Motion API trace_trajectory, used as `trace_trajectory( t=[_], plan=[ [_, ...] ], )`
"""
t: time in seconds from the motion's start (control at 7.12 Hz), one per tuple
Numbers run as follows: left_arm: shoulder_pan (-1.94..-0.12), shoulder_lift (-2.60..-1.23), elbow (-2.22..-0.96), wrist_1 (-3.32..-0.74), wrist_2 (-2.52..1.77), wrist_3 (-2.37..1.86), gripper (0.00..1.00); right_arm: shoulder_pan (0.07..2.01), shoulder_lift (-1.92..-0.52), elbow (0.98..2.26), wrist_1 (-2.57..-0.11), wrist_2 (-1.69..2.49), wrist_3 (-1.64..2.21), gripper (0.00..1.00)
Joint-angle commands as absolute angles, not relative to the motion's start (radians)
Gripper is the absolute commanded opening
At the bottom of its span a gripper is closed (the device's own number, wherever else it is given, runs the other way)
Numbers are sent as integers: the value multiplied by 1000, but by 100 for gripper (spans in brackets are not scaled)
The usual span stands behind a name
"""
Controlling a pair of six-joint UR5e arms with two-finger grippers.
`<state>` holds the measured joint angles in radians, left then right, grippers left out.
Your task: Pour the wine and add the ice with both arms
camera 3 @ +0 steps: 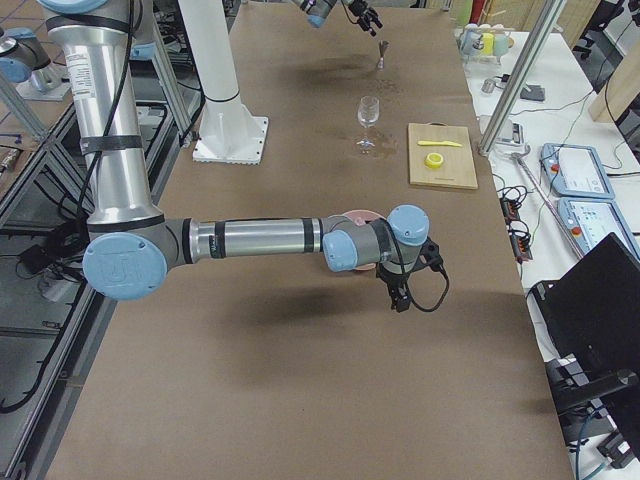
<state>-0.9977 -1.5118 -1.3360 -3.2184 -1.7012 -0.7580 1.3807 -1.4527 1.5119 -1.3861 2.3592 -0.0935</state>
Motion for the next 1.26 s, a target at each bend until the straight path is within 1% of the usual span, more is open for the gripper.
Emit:
trace_trajectory(
  t=[0.0, 0.28, 0.7, 1.12],
  plan=[
    [-960, -1513, -1339, -3221, -1646, -765, 97, 1381, -1457, 1508, -1349, 2359, -92, 100],
    [-847, -1513, -1339, -3221, -1473, -765, 97, 1381, -1468, 1508, -1332, 2359, -92, 100],
    [-803, -1512, -1313, -3224, -1344, -768, 97, 1381, -1468, 1511, -1331, 2359, -92, 100],
    [-749, -1545, -1283, -3226, -1261, -853, 97, 1381, -1468, 1513, -1331, 2359, -92, 100]
  ],
)
